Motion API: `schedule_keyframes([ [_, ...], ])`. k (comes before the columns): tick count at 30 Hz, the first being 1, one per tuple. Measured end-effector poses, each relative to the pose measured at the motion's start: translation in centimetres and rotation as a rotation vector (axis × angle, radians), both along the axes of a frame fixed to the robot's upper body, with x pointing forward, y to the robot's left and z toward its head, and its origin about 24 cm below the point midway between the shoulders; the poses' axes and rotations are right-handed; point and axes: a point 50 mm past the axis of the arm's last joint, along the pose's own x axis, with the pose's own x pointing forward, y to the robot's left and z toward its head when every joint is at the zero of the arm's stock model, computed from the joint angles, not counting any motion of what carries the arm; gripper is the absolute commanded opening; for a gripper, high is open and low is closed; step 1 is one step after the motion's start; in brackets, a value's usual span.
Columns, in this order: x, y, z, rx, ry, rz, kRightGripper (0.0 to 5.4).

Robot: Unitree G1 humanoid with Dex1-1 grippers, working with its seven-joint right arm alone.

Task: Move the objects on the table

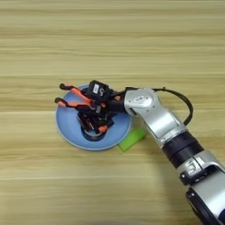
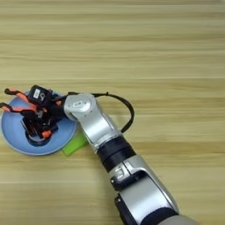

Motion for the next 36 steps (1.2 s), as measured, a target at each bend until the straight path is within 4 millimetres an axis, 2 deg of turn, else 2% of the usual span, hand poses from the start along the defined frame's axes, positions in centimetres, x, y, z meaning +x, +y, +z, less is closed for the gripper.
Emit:
schedule_keyframes([
  [4, 0.0, 0.0, 0.0, -0.003, 0.001, -0.001, 2.63],
  [5, 0.0, 0.0, 0.0, -0.003, 0.001, -0.001, 3.00],
  [11, 0.1, 0.0, 0.0, -0.007, -0.003, 0.000, 3.86],
  [13, 0.1, 0.0, 0.0, -0.011, -0.007, -0.002, 4.34],
  [17, 0.1, 0.1, 0.2, 0.000, -0.011, -0.004, 4.76],
  [23, -0.1, 0.1, 4.7, 0.256, -0.112, 0.040, 5.37],
  [29, -1.0, -1.6, 7.5, 0.376, -0.133, 0.099, 5.37],
  [36, -1.4, -6.2, 7.4, 0.360, -0.090, 0.039, 5.37],
])
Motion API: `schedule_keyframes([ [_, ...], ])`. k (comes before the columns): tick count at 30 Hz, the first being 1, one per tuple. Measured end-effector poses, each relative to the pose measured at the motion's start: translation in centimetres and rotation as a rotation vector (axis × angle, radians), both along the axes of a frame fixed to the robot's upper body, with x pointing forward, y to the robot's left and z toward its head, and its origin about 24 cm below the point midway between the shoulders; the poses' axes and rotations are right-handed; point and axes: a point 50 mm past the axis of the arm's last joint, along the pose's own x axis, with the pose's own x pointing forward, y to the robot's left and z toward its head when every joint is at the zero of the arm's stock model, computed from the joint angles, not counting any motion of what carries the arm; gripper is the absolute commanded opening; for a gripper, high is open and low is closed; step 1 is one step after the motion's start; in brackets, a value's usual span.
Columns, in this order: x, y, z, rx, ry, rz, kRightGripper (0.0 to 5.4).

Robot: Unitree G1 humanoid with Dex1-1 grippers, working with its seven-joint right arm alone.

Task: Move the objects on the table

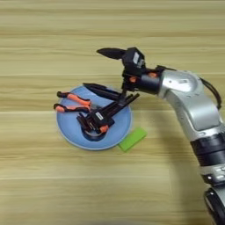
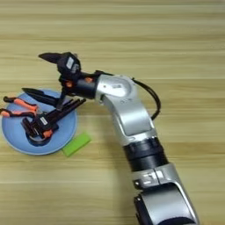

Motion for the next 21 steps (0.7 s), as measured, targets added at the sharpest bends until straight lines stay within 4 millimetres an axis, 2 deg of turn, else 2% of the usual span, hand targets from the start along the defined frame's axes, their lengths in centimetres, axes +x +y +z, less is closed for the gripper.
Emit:
schedule_keyframes([
  [1, -0.5, -1.0, -0.6, -0.018, 0.027, -0.008, 5.37],
  [15, -4.1, -5.1, -4.8, -0.179, 0.196, 0.060, 5.37],
  [21, -5.2, -6.3, -5.8, -0.256, 0.224, 0.092, 5.37],
])
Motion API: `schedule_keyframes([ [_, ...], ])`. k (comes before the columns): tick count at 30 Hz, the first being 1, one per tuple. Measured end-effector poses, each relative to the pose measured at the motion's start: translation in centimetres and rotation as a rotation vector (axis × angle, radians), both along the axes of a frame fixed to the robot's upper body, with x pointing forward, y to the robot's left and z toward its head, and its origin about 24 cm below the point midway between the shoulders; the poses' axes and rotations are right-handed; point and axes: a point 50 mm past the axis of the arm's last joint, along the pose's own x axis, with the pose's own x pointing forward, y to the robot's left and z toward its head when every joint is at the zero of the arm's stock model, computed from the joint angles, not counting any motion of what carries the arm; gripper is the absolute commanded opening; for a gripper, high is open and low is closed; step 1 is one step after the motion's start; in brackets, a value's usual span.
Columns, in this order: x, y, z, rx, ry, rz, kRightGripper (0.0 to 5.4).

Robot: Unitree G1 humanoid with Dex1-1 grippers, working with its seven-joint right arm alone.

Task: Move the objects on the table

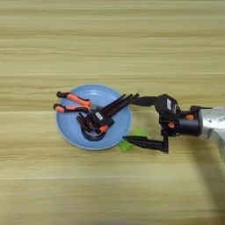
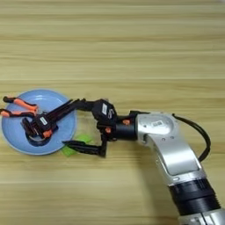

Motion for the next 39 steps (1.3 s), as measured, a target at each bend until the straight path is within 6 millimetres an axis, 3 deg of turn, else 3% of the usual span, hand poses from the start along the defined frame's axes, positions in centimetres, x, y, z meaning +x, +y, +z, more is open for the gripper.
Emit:
schedule_keyframes([
  [20, -1.3, -1.5, -3.0, -0.219, 0.020, 0.004, 5.37],
  [39, -0.1, 0.0, -4.1, -0.230, -0.010, -0.024, 5.37],
])
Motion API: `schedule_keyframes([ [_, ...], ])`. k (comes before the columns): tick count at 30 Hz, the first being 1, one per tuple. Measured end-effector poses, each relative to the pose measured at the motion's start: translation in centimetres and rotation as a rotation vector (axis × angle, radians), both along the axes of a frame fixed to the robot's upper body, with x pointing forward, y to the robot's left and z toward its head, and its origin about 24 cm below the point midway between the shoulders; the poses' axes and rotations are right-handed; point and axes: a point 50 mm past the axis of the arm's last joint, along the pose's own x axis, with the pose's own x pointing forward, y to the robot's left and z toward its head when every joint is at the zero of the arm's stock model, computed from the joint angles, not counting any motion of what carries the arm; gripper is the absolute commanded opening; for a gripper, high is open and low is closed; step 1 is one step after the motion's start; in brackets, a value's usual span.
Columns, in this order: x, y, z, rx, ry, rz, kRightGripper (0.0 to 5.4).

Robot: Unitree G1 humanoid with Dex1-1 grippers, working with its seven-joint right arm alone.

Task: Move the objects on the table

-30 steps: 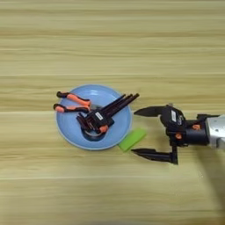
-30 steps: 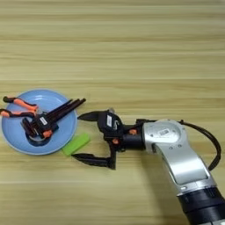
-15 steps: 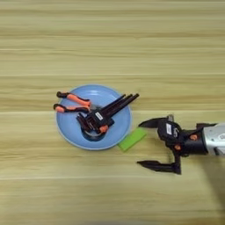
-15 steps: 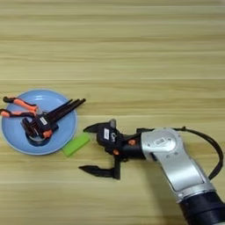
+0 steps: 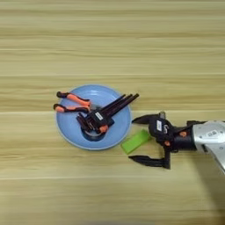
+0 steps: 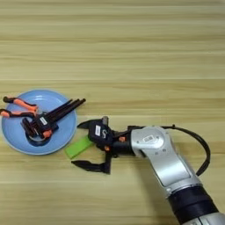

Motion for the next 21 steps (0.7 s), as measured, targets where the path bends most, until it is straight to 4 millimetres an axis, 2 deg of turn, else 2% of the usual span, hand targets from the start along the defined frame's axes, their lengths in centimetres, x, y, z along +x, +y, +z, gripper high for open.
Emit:
schedule_keyframes([
  [4, 0.07, 0.07, -0.03, 0.001, 0.001, 0.002, 5.37],
  [8, 0.09, 0.12, -0.04, 0.000, 0.004, 0.009, 5.08],
  [21, -0.03, 0.23, -0.15, -0.001, 0.020, 0.026, 3.74],
])
